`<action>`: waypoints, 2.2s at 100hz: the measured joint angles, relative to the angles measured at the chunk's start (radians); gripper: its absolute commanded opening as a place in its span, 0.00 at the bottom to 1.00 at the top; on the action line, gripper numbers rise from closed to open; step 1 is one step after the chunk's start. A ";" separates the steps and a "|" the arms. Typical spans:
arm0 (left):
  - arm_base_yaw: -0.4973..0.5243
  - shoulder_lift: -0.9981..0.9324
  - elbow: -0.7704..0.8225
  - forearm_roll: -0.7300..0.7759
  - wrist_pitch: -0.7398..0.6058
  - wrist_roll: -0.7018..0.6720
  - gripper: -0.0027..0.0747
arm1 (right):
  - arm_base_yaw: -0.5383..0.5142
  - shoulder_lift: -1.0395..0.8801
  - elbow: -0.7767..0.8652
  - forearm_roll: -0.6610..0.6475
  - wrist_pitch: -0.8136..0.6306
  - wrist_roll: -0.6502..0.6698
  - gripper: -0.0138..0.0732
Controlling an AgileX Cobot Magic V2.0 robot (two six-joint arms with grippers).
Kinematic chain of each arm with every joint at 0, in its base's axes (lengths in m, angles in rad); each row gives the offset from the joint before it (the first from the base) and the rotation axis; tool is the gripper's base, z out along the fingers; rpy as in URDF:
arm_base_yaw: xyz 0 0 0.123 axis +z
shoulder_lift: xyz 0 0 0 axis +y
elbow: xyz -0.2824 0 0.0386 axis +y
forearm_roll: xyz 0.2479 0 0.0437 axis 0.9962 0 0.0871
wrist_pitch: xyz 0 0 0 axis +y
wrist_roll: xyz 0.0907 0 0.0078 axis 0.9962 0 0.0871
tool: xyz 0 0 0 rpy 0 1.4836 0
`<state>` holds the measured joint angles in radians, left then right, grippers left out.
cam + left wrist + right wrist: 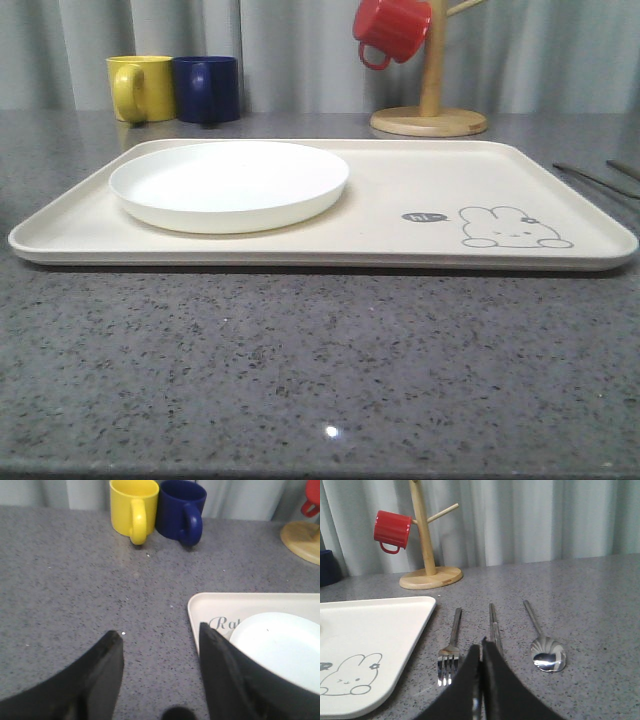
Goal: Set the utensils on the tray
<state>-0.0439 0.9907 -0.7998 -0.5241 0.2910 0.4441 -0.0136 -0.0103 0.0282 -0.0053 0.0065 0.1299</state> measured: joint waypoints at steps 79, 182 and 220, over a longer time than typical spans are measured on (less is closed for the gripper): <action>-0.033 -0.438 0.326 -0.012 -0.310 0.035 0.01 | 0.000 0.000 -0.053 0.005 -0.038 0.000 0.08; -0.033 -0.438 0.326 -0.014 -0.310 0.035 0.01 | 0.000 0.928 -0.821 0.115 0.722 -0.017 0.69; -0.033 -0.438 0.326 -0.015 -0.310 0.035 0.01 | 0.039 1.183 -0.991 0.123 0.733 -0.112 0.69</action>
<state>-0.0765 0.5529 -0.4734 -0.5387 -0.0188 0.4794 0.0254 1.1731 -0.9630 0.1179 0.7390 0.0182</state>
